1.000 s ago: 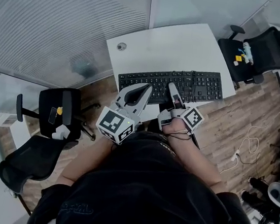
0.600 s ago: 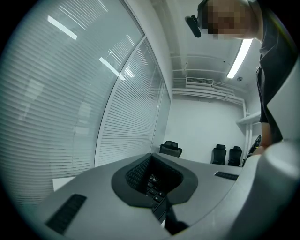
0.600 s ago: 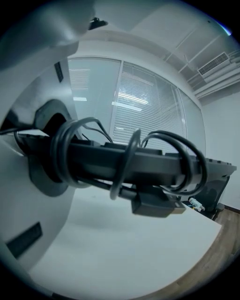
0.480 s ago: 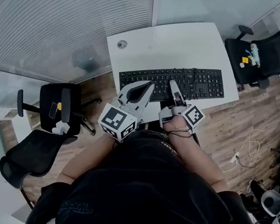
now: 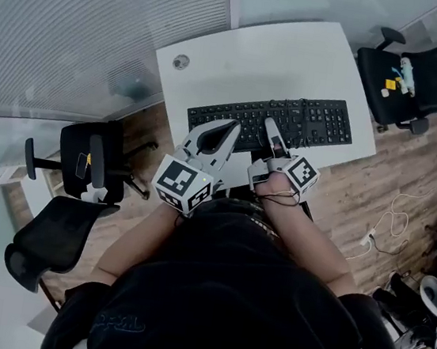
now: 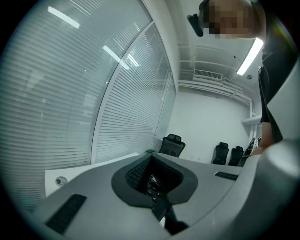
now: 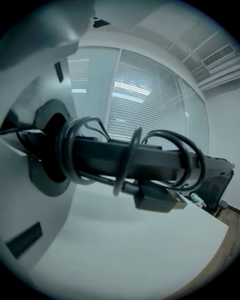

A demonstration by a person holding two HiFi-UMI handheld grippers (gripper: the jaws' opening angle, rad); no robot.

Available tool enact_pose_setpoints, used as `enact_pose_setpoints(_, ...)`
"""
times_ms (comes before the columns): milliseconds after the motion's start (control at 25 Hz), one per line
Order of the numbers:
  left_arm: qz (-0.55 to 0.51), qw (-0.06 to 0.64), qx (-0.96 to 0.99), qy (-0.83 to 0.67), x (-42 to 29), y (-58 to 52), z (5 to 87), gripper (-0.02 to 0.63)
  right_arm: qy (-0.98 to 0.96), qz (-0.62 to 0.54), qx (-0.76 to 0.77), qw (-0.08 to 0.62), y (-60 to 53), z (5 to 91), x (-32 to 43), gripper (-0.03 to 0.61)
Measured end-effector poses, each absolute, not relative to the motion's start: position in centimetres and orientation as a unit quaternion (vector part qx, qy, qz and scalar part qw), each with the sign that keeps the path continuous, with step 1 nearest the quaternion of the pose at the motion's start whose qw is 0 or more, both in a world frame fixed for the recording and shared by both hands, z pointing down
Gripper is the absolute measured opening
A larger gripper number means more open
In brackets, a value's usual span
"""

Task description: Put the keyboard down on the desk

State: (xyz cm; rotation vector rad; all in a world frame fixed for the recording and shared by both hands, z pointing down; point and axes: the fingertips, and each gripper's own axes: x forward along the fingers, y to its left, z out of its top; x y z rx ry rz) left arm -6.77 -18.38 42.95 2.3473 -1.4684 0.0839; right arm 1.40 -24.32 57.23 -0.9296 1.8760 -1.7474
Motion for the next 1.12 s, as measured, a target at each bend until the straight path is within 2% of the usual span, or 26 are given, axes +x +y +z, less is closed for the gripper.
enact_pose_setpoints(1120, 0.067, 0.269, 0.810, -0.516, -5.6, -26.4, 52.1, 0.015, 0.631, -0.672, -0.354, 0.154, -31.1, 68.0, 2.5, 0.081)
